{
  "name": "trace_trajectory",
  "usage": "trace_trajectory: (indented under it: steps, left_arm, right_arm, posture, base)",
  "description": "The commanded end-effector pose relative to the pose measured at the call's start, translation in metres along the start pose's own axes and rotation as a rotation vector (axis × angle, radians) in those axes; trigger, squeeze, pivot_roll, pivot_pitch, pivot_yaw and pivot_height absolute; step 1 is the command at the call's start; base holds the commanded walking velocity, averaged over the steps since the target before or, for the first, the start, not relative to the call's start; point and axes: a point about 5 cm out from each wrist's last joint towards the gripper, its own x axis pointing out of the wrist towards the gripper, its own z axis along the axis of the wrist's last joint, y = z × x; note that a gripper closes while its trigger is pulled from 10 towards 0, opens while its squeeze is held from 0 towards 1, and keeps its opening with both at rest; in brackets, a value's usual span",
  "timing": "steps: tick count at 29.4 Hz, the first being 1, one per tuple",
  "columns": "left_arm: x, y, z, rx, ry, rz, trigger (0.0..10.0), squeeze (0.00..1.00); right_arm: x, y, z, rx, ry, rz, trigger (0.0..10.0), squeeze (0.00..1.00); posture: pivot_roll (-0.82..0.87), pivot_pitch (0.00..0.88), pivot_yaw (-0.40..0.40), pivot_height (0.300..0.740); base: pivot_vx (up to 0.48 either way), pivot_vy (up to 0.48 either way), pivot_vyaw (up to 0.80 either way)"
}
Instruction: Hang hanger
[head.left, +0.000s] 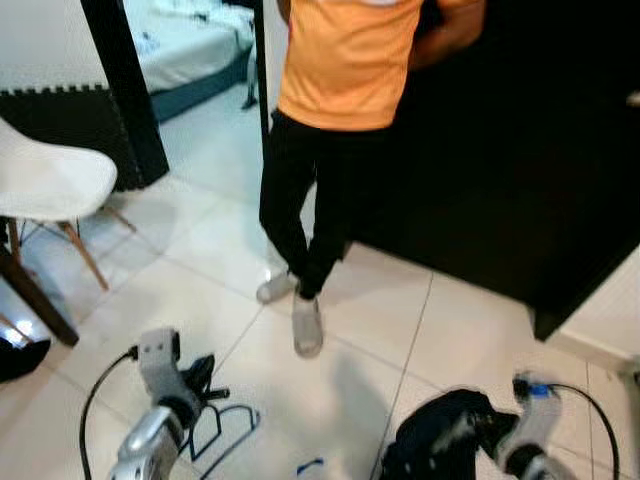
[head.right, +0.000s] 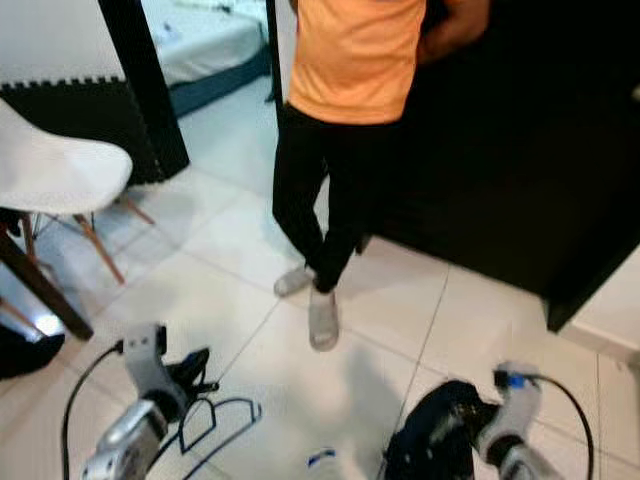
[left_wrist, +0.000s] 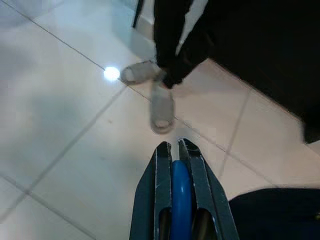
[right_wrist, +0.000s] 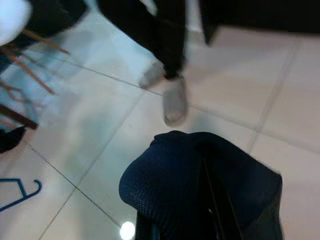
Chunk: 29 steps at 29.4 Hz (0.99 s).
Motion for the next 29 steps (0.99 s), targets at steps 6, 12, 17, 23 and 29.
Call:
trace_trajectory:
  steps: [6, 12, 17, 23, 29]
  left_arm:
    - [0.014, -0.006, 0.028, 0.113, -0.061, -0.021, 10.0, 0.0]
    - [0.016, -0.03, 0.053, 0.138, -0.147, -0.109, 10.0, 0.0]
    - [0.01, -0.043, 0.056, 0.111, -0.164, -0.157, 10.0, 0.0]
    - [0.007, -0.063, 0.055, 0.143, -0.176, -0.221, 10.0, 0.0]
    - [0.006, -0.064, 0.057, 0.156, -0.171, -0.225, 10.0, 0.0]
  right_arm:
    - [0.029, 0.041, 0.063, -0.095, -0.168, 0.216, 10.0, 0.0]
    - [0.034, 0.096, 0.074, -0.036, -0.224, 0.403, 10.0, 0.0]
    - [0.03, 0.109, 0.066, -0.012, -0.22, 0.418, 10.0, 0.0]
    - [0.028, 0.109, 0.064, 0.012, -0.206, 0.413, 10.0, 0.0]
    - [0.027, 0.111, 0.066, 0.018, -0.202, 0.418, 10.0, 0.0]
  posture:
    - [0.03, 0.08, -0.034, 0.74]
    - [0.04, 0.084, -0.038, 0.74]
    - [0.04, 0.089, -0.035, 0.74]
    - [0.04, 0.09, -0.035, 0.74]
    - [0.04, 0.09, -0.034, 0.74]
  base:
    - [0.0, 0.0, 0.72]
    - [0.0, 0.0, 0.72]
    - [0.0, 0.0, 0.72]
    - [0.0, 0.0, 0.72]
    - [0.0, 0.0, 0.72]
